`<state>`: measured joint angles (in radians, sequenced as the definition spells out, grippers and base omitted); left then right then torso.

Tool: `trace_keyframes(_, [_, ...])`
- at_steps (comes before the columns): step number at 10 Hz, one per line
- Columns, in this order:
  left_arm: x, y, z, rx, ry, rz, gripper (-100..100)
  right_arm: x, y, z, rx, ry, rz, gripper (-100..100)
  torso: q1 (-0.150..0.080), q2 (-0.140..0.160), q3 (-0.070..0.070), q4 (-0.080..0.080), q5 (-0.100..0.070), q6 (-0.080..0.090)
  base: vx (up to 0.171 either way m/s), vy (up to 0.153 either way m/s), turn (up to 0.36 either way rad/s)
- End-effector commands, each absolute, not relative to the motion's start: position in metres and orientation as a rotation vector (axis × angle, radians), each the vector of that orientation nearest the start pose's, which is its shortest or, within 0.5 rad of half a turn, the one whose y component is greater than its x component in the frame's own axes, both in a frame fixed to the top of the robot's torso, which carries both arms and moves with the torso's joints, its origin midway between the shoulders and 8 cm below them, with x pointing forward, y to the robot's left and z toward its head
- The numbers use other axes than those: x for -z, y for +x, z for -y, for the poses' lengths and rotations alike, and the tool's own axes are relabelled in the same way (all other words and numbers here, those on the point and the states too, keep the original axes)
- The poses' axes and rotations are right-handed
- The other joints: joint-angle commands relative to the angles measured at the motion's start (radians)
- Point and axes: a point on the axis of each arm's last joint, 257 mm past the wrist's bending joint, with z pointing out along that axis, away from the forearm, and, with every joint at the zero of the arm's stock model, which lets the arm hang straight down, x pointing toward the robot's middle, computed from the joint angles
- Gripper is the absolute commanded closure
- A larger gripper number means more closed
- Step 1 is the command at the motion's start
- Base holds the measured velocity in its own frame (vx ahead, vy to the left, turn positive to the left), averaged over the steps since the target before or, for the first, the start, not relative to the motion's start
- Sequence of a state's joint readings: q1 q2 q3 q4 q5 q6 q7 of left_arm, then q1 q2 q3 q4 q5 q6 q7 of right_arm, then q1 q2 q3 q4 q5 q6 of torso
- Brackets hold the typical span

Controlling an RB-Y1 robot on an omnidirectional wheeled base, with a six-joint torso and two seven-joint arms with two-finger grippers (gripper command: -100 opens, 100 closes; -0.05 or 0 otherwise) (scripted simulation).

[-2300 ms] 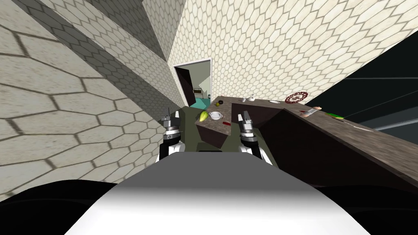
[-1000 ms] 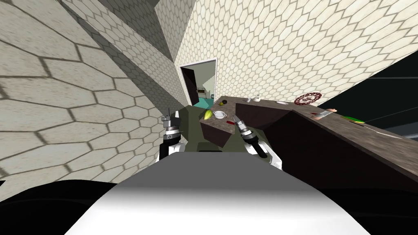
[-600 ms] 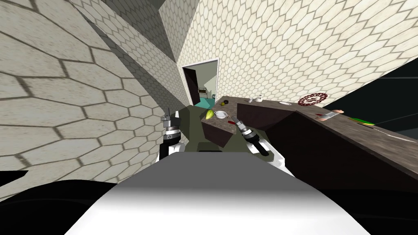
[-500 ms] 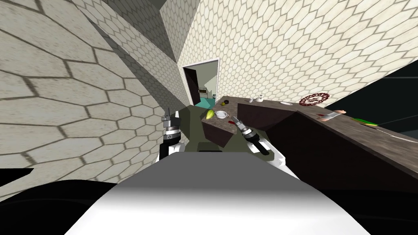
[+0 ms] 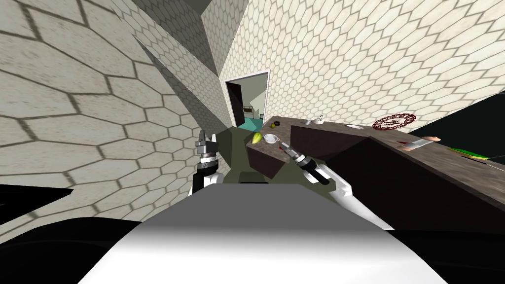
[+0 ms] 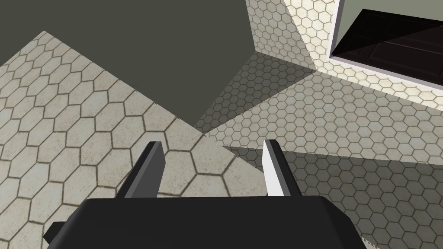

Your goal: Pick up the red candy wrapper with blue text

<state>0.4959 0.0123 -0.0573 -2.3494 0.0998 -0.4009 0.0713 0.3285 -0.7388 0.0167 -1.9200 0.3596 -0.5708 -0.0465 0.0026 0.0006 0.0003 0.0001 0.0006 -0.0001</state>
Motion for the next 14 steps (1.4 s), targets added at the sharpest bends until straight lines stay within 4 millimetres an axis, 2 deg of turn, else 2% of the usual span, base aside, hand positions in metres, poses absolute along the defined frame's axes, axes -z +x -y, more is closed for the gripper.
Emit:
trace_keyframes(1, [-0.037,0.348,-0.268,1.49,-0.767,-0.564,0,0.113,0.405,0.244,-0.928,-0.136,-1.463,-100,0.0,0.0,0.0,0.0,0.0,0.0,-0.002,0.035,0.046])
trace_keyframes(2, [-0.037,0.348,-0.268,1.49,-0.767,-0.564,0,0.126,0.407,0.251,-0.894,-0.165,-1.508,-100,-0.001,0.0,0.0,0.0,0.0,0.001,0.006,0.041,0.096])
trace_keyframes(3, [-0.037,0.348,-0.268,1.49,-0.767,-0.564,0,0.126,0.406,0.252,-0.885,-0.183,-1.518,-100,0.0,-0.001,-0.001,0.0,0.0,0.0,0.01,0.027,0.047])
trace_keyframes(4, [-0.037,0.348,-0.268,1.49,-0.767,-0.564,0,0.141,0.407,0.261,-0.847,-0.215,-1.569,-100,-0.001,-0.001,-0.001,0.0,0.0,0.001,0.014,0.036,0.096])
trace_keyframes(5, [-0.037,0.348,-0.268,1.49,-0.767,-0.564,0,0.141,0.407,0.263,-0.84,-0.227,-1.576,-100,-0.001,-0.002,-0.001,0.0,0.0,0.0,0.015,0.029,0.063])
trace_keyframes(6, [-0.037,0.348,-0.268,1.49,-0.767,-0.564,0,0.157,0.407,0.273,-0.8,-0.257,-1.63,-100,-0.001,-0.002,-0.001,0.0,0.0,0.001,0.025,0.026,0.105])
trace_keyframes(7, [-0.037,0.348,-0.268,1.49,-0.767,-0.564,0,0.157,0.407,0.275,-0.793,-0.27,-1.637,-100,-0.001,-0.002,-0.001,0.0,0.0,0.0,0.018,0.02,0.066])
trace_keyframes(8, [-0.037,0.348,-0.268,1.49,-0.767,-0.564,0,0.174,0.405,0.288,-0.75,-0.301,-1.694,-100,-0.002,-0.002,-0.001,0.0,0.0,0.001,0.029,0.03,0.133])
trace_keyframes(9, [-0.037,0.348,-0.268,1.49,-0.767,-0.564,0,0.174,0.405,0.289,-0.743,-0.312,-1.7,-100,-0.001,-0.002,-0.001,0.0,0.0,0.0,0.029,0.024,0.071])
trace_keyframes(10, [-0.037,0.348,-0.269,1.49,-0.767,-0.564,0,0.191,0.401,0.304,-0.698,-0.343,-1.759,-100,-0.001,-0.002,-0.001,-0.001,0.0,0.001,0.032,0.029,0.134])
trace_keyframes(11, [-0.037,0.348,-0.268,1.49,-0.767,-0.564,0,0.19,0.401,0.305,-0.692,-0.352,-1.764,-100,-0.001,-0.003,-0.001,-0.001,0.0,0.0,0.03,0.02,0.065])
trace_keyframes(13, [-0.037,0.348,-0.268,1.49,-0.767,-0.564,0,0.224,0.389,0.336,-0.604,-0.41,-1.88,-100,-0.001,-0.003,-0.002,-0.001,0.0,0.0,0.053,0.033,0.167])
trace_keyframes(14, [-0.037,0.348,-0.268,1.49,-0.767,-0.564,0,0.223,0.39,0.342,-0.586,-0.428,-1.894,-100,-0.001,-0.005,-0.003,-0.001,0.0,0.0,0.058,0.017,0.082])
